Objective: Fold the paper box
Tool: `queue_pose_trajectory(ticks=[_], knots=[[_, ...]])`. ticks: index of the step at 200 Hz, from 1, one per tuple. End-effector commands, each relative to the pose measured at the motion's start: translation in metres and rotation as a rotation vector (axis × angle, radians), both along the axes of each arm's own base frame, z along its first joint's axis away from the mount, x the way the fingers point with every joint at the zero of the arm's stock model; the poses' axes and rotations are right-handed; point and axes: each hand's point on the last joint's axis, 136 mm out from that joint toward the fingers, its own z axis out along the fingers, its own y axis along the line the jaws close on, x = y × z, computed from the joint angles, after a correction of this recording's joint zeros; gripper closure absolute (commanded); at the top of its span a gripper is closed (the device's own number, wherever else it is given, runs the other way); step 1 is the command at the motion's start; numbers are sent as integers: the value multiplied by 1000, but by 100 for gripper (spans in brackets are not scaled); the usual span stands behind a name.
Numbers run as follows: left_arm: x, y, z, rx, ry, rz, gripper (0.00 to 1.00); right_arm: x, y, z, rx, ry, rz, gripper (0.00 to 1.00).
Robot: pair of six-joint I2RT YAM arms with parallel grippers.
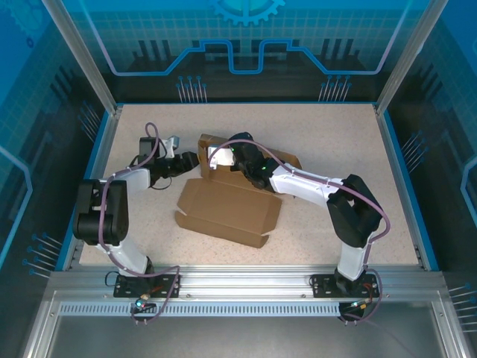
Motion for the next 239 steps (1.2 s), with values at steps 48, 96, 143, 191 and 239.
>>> queue_pose_trajectory(ticks=[48, 96, 143, 191, 239], knots=[[6, -24, 27, 23, -152, -116, 32, -6, 12, -2, -18, 40, 48, 100], [18, -26, 32, 30, -203, -112, 33, -6, 13, -3, -17, 54, 55, 100], [32, -25, 28, 70, -244, -77, 38, -7, 13, -5, -17, 72, 66, 100], [38, -29, 24, 167, -317, -41, 41, -8, 13, -11, -34, 96, 72, 100], [42, -26, 27, 225, -411, 16, 47, -7, 13, -15, -41, 115, 71, 100]])
